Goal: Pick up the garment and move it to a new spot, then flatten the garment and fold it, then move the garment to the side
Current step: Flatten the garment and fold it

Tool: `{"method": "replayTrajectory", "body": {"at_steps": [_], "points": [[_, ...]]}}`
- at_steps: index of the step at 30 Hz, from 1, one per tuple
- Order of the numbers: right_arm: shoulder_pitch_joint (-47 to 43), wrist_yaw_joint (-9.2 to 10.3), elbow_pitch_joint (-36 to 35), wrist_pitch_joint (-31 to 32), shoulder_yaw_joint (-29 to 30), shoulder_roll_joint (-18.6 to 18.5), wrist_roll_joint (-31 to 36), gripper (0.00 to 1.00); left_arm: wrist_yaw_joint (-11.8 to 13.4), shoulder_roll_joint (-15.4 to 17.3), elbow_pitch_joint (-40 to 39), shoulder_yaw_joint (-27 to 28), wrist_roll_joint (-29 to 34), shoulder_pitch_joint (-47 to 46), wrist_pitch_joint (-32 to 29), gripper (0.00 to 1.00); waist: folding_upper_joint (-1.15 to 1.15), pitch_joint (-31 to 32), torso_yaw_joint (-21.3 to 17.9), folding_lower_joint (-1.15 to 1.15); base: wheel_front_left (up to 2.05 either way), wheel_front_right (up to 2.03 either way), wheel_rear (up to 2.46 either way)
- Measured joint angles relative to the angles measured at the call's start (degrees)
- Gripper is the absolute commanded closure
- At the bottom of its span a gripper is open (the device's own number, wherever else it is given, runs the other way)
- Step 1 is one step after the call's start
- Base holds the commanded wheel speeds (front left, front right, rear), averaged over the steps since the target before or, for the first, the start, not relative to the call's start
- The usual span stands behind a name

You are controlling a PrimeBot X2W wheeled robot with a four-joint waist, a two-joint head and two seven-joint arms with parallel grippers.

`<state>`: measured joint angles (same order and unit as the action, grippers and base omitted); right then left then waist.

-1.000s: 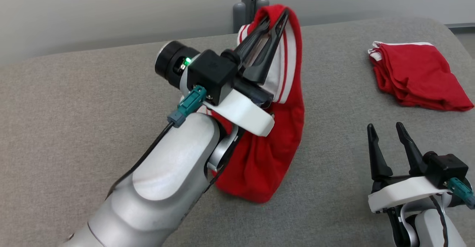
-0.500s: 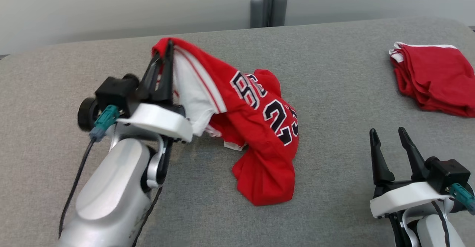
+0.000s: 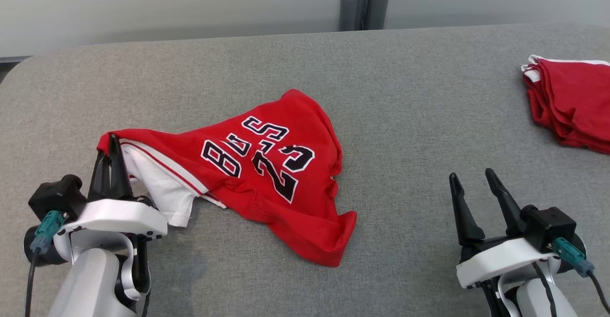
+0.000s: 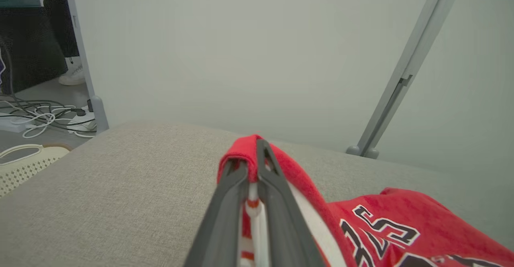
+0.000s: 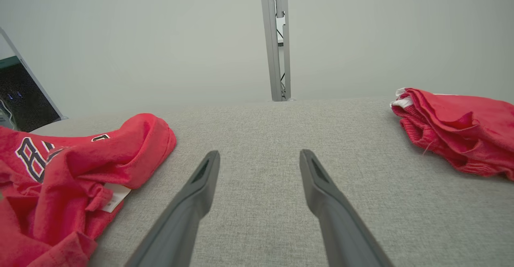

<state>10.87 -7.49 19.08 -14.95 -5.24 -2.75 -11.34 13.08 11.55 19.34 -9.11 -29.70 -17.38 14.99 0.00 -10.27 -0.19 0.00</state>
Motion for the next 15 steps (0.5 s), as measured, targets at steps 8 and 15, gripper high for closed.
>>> {"method": "replayTrajectory", "body": {"at_steps": [8, 15], "points": [[0.5, 0.00, 1.2, 0.0, -2.3, 0.0, -0.2, 0.00, -0.7, -1.8, -0.8, 4.8, 2.0, 2.6, 0.0, 0.80, 0.00, 0.0, 0.8, 0.00, 0.00, 0.00, 0.00], [1.5, 0.00, 2.8, 0.3, -8.4, 0.0, -0.9, 0.00, -2.0, -2.7, -0.1, 7.2, 4.2, 4.4, 0.1, 0.00, 0.00, 0.5, 2.4, 0.00, 0.00, 0.00, 0.00]]}}
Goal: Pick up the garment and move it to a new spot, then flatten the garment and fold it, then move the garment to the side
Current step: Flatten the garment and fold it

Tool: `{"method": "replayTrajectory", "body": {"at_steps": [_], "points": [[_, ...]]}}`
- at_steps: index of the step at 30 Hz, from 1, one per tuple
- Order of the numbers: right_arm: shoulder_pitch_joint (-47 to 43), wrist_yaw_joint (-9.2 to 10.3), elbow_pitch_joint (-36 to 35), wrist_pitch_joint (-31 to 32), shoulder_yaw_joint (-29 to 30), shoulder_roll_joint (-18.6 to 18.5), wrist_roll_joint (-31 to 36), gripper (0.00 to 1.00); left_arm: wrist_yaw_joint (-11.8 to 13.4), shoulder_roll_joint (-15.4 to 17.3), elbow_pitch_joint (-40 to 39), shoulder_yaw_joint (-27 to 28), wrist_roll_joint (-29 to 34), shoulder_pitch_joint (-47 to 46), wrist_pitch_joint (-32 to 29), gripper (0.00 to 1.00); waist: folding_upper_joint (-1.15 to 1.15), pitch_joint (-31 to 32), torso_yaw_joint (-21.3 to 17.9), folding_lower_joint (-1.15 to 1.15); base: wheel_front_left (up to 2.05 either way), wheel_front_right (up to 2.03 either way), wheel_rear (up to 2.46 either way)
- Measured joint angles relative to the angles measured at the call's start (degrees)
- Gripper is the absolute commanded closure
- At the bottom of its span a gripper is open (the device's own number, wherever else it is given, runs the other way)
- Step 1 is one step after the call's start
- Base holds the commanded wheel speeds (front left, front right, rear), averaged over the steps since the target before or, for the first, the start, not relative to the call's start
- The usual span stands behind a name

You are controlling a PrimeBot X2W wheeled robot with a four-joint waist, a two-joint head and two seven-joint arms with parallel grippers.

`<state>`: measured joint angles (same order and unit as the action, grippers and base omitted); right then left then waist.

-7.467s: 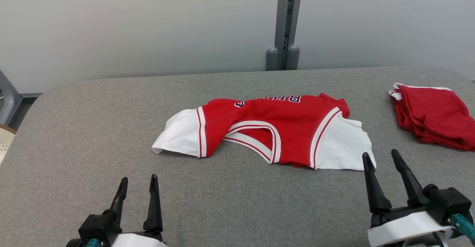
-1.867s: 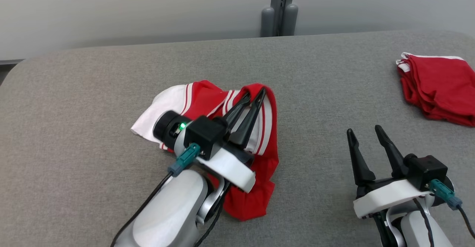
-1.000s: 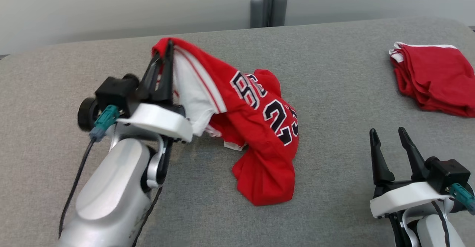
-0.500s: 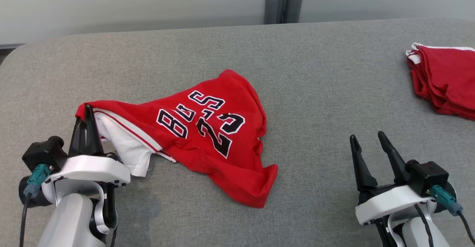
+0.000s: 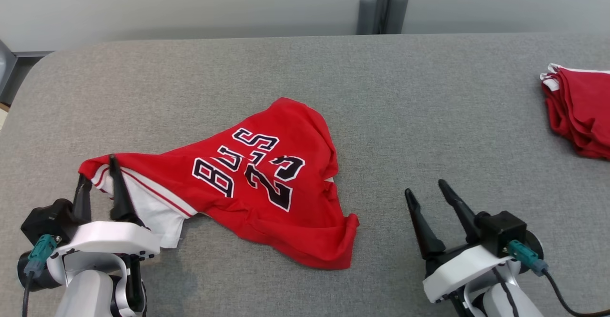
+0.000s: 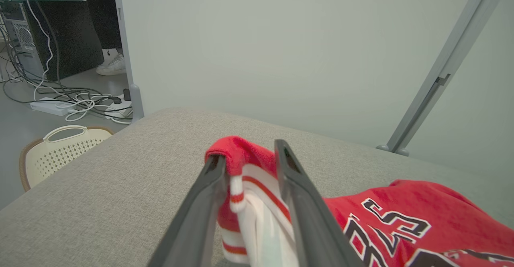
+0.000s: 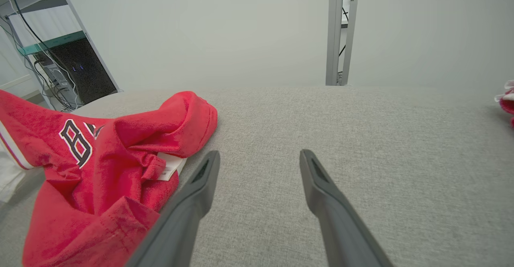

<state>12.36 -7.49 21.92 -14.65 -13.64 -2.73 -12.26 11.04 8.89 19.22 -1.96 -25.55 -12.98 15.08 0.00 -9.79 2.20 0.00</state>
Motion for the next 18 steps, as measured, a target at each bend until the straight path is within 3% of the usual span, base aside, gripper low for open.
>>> {"method": "replayTrajectory", "body": {"at_steps": [18], "points": [[-3.7, 0.00, -6.7, 7.2, -12.4, -0.7, -4.0, 0.00, -2.9, -2.8, -5.7, 1.0, 3.7, 10.6, 0.0, 0.00, 0.00, 0.5, 1.6, 0.00, 0.00, 0.00, 0.00]]}}
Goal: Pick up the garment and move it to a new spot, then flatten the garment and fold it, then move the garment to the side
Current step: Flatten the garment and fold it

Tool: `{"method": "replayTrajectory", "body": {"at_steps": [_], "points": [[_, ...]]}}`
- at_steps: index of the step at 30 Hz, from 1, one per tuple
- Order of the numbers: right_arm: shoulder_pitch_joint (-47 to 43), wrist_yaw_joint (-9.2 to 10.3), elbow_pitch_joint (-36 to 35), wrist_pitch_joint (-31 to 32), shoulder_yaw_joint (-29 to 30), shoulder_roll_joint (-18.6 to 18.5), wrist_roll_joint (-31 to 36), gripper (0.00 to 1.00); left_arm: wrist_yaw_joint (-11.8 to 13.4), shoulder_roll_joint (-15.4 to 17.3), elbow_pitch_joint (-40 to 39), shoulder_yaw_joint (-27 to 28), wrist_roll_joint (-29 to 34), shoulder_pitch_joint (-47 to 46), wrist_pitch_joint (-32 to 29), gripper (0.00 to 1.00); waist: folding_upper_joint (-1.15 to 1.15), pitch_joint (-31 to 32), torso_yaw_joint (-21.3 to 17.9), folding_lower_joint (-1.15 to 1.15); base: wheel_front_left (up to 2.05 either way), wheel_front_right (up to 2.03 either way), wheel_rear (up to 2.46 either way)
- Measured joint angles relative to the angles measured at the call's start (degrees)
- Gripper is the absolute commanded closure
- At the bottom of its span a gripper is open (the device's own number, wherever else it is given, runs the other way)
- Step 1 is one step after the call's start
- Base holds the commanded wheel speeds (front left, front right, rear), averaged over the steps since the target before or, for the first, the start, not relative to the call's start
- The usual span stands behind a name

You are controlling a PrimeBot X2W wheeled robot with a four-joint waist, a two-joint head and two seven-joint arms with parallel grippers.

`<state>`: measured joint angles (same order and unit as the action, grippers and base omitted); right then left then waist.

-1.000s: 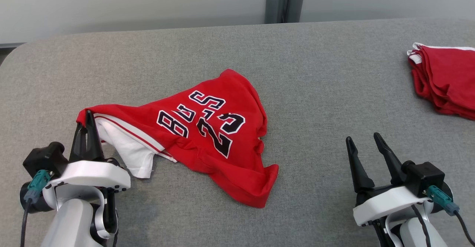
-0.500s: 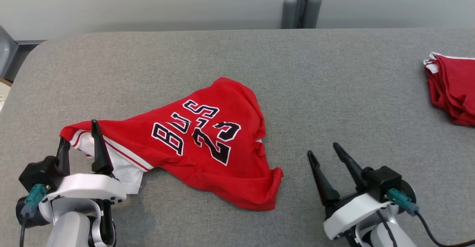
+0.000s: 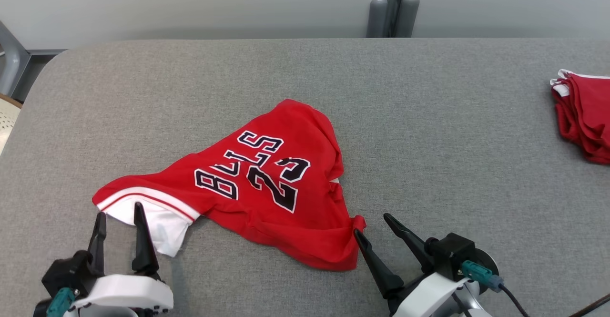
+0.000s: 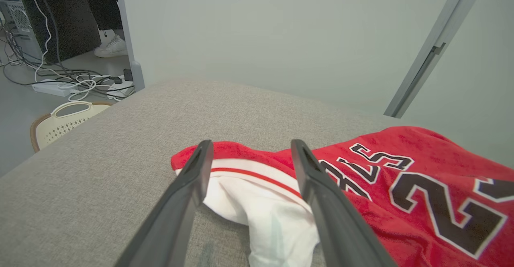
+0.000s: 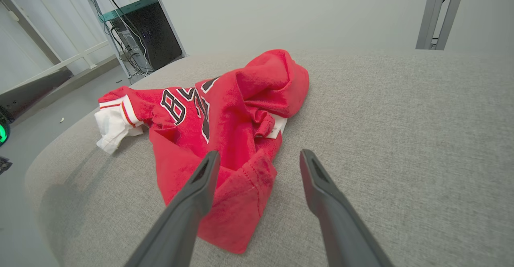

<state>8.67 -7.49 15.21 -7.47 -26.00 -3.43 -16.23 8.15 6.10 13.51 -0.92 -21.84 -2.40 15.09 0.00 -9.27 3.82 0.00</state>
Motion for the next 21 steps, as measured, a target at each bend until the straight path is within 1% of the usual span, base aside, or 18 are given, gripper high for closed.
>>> {"method": "replayTrajectory", "body": {"at_steps": [3, 6, 12, 13, 14, 15, 16, 18, 21], "points": [[0.0, 0.00, 0.5, 0.5, 0.4, 0.0, -0.7, 0.00, 0.0, -0.3, 0.0, -0.1, 0.0, 1.6, 0.0, 0.00, 0.00, -0.1, 0.3, 0.00, 0.00, 0.00, 0.00], [0.7, 0.00, 2.6, 1.0, 1.0, 0.2, -1.0, 0.00, 0.1, -0.5, -0.2, -0.4, 0.0, 2.6, 0.0, 0.00, 0.00, -0.2, 1.0, 0.00, 0.00, 0.00, 0.00], [2.2, 0.00, 7.2, 3.0, -1.5, 0.5, -2.3, 0.01, 0.0, -1.1, -2.5, -1.0, 0.2, 3.0, 0.0, 0.00, 0.00, -0.1, 2.8, 0.00, 0.00, 0.00, 0.00], [2.4, 0.00, 7.8, 3.4, -2.0, 0.5, -2.6, 0.29, 0.0, -1.3, -2.8, -1.3, 0.3, 3.0, 0.0, 0.00, 0.00, -0.1, 3.0, 0.00, 0.00, 0.00, 0.00], [2.6, 0.00, 8.2, 3.5, -2.3, 0.6, -3.0, 0.53, -0.1, -1.4, -3.3, -1.8, 0.4, 3.0, 0.0, 0.00, 0.00, 0.0, 3.2, 0.00, 0.00, 0.00, 0.00], [2.6, 0.00, 8.5, 3.5, -2.5, 0.6, -3.4, 0.65, -0.3, -1.6, -3.6, -2.1, 0.6, 3.0, 0.0, 0.00, 0.00, 0.1, 3.3, 0.00, 0.00, 0.00, 0.00], [2.8, 0.00, 8.9, 3.6, -2.7, 0.6, -3.6, 0.72, -0.4, -1.7, -4.0, -2.5, 0.7, 3.0, 0.0, 0.00, 0.00, 0.1, 3.4, 0.00, 0.00, 0.00, 0.00], [3.1, 0.00, 9.2, 3.6, -2.9, 0.6, -4.1, 1.00, -0.5, -1.9, -4.5, -3.2, 0.9, 3.0, 0.0, 0.00, 0.00, 0.2, 3.4, 0.00, 0.00, 0.00, 0.00], [3.8, 0.00, 9.2, 2.6, -2.3, 0.7, -4.3, 1.00, -0.5, -2.2, -5.1, -4.1, 1.2, 3.0, 0.0, 0.00, 0.00, 0.5, 3.2, 0.00, 0.00, 0.00, 0.00]]}}
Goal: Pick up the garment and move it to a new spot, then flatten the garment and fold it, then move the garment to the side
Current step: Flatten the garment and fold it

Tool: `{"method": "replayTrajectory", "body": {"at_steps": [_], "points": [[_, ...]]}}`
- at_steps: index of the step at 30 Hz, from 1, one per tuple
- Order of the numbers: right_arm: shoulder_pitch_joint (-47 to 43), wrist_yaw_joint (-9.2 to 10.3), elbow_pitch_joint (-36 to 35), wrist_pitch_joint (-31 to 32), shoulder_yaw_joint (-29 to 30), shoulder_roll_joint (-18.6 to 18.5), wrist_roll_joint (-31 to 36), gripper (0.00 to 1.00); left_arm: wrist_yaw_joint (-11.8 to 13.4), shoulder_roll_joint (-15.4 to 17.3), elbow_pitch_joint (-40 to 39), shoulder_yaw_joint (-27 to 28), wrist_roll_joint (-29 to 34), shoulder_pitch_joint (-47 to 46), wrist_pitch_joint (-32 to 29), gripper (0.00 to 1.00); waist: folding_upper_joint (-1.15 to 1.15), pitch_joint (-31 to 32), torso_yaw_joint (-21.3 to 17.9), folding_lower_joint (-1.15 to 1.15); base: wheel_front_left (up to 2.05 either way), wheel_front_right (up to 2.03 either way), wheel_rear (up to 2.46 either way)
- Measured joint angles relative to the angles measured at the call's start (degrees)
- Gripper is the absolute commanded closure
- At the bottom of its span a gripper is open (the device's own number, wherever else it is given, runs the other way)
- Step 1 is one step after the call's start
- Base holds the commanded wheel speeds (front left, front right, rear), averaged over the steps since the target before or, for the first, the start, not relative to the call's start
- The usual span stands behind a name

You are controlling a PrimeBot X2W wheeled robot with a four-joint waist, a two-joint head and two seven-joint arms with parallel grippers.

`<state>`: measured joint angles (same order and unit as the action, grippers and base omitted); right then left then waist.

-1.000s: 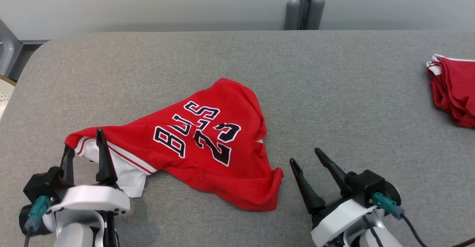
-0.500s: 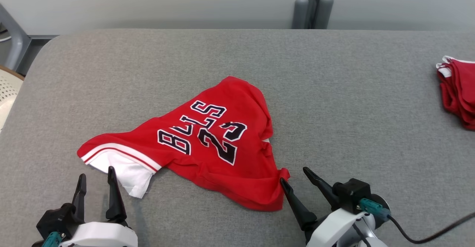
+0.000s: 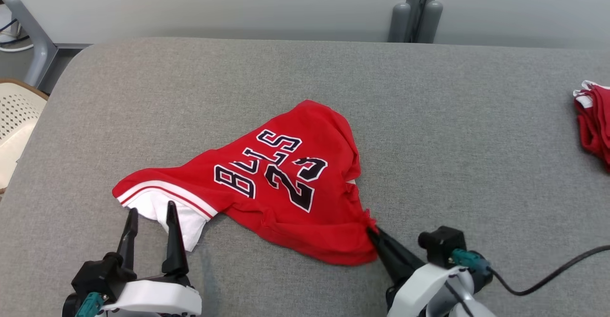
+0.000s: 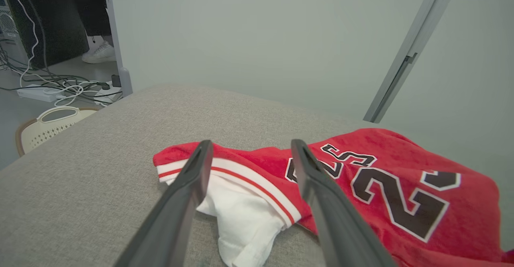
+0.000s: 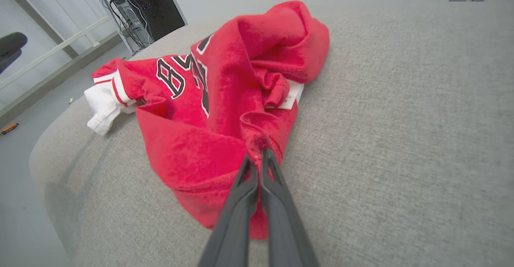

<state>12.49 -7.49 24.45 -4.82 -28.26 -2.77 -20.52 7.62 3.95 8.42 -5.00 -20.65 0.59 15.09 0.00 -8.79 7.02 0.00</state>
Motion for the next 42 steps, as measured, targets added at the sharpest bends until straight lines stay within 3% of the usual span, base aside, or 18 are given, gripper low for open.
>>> {"method": "replayTrajectory", "body": {"at_steps": [10, 18, 29, 37, 38, 39, 40, 42], "points": [[9.9, 0.00, -0.9, -3.9, 11.4, -2.0, 5.2, 1.00, -0.8, -0.7, -2.4, -4.0, 0.7, -1.1, 0.0, 0.00, 0.00, 0.7, -2.0, 0.00, 0.00, 0.00, 0.00], [17.7, 0.00, -0.9, -4.8, 16.6, -3.5, 8.6, 1.00, -0.7, -0.8, -3.3, -6.6, 0.8, -1.4, 0.0, 0.00, 0.00, 0.9, -3.0, 0.00, 0.00, 0.00, 0.00], [1.2, 0.00, 4.4, -8.2, 29.5, -1.5, 7.9, 1.00, -0.7, -0.7, -2.8, -8.0, 0.4, -1.3, 0.0, 0.00, 0.00, 0.6, -4.7, 0.00, 0.00, 0.00, 0.00], [-4.5, -0.01, 5.5, -9.3, 31.2, -0.3, 7.9, 0.98, -0.5, -0.1, -2.9, -8.2, 0.4, -1.3, -0.3, 0.00, 0.00, 0.5, -7.0, 0.00, 0.00, 0.00, 0.00], [-4.9, 0.00, 5.5, -9.3, 31.0, -0.2, 7.8, 0.66, -0.5, 0.0, -2.9, -8.3, 0.4, -1.3, -0.3, 0.00, 0.00, 0.5, -7.3, 0.00, 0.00, 0.00, 0.00], [-5.3, 0.00, 5.7, -9.3, 30.8, -0.2, 7.7, 0.42, -0.5, 0.0, -3.0, -8.3, 0.4, -1.3, -0.5, 0.00, 0.00, 0.5, -7.6, 0.00, 0.00, 0.00, 0.00], [-5.7, -0.01, 5.8, -9.3, 30.6, -0.1, 7.7, 0.00, -0.5, 0.1, -3.0, -8.4, 0.4, -1.3, -0.5, 0.00, 0.00, 0.6, -7.9, 0.00, 0.00, 0.00, 0.00], [-6.3, 0.00, 5.9, -9.2, 30.9, 0.0, 7.7, 0.00, -0.5, 0.1, -3.0, -8.5, 0.4, -1.3, -0.5, 0.00, 0.00, 0.7, -8.3, 0.00, 0.00, 0.00, 0.00]]}}
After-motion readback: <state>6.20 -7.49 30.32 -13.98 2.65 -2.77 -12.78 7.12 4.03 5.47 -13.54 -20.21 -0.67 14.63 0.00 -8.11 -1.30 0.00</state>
